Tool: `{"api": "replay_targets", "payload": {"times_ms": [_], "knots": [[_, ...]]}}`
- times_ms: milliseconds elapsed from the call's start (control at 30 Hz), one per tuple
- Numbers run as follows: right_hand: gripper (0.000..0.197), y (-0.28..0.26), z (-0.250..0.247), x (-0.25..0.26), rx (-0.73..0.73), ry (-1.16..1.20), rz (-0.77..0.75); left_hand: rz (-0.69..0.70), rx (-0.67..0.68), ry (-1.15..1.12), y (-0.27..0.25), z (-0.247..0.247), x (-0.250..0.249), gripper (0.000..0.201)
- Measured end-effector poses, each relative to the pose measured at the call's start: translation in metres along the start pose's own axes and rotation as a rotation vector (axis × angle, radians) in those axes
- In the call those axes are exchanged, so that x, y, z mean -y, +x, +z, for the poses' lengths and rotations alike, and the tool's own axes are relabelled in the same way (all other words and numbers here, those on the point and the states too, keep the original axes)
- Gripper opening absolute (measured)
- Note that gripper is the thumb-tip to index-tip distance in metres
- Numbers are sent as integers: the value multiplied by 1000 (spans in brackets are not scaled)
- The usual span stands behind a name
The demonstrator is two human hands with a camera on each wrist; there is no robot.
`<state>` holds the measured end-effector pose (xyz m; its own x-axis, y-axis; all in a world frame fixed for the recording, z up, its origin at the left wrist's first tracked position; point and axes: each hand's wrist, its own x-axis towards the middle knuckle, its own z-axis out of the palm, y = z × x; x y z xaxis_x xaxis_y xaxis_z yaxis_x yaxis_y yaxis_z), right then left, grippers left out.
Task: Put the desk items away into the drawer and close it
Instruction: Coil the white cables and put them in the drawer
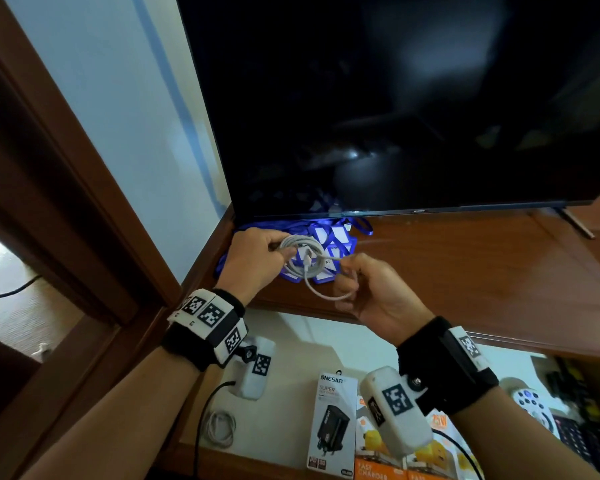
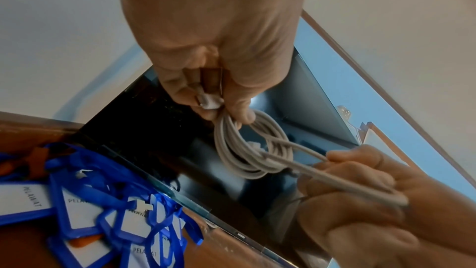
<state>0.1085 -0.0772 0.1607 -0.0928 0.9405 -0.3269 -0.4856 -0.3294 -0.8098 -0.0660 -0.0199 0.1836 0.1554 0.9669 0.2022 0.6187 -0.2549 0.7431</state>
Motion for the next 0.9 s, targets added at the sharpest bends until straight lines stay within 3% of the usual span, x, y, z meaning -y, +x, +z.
{"api": "replay_targets", "payload": {"times_ms": [233, 433, 567, 700, 833, 900], "knots": [[22, -10, -6, 1, 101, -237, -54, -40, -63, 12, 1, -10, 5, 22], [20, -6, -6, -3, -46, -455, -148, -199, -97, -167, -3, -5, 6, 18], [19, 0, 2, -15, -38, -414, -144, -250, -152, -218, -11, 8, 2, 9], [14, 7, 8, -21, -57, -356, -136, -343, -171, -331, -19, 20, 0, 15], [9, 7, 11, -22, -88, -290, -154, -452, -135, -483, -29, 29, 5, 20], [17, 7, 13, -23, -112, -275, -172, -497, -80, -561, -34, 32, 7, 20]]}}
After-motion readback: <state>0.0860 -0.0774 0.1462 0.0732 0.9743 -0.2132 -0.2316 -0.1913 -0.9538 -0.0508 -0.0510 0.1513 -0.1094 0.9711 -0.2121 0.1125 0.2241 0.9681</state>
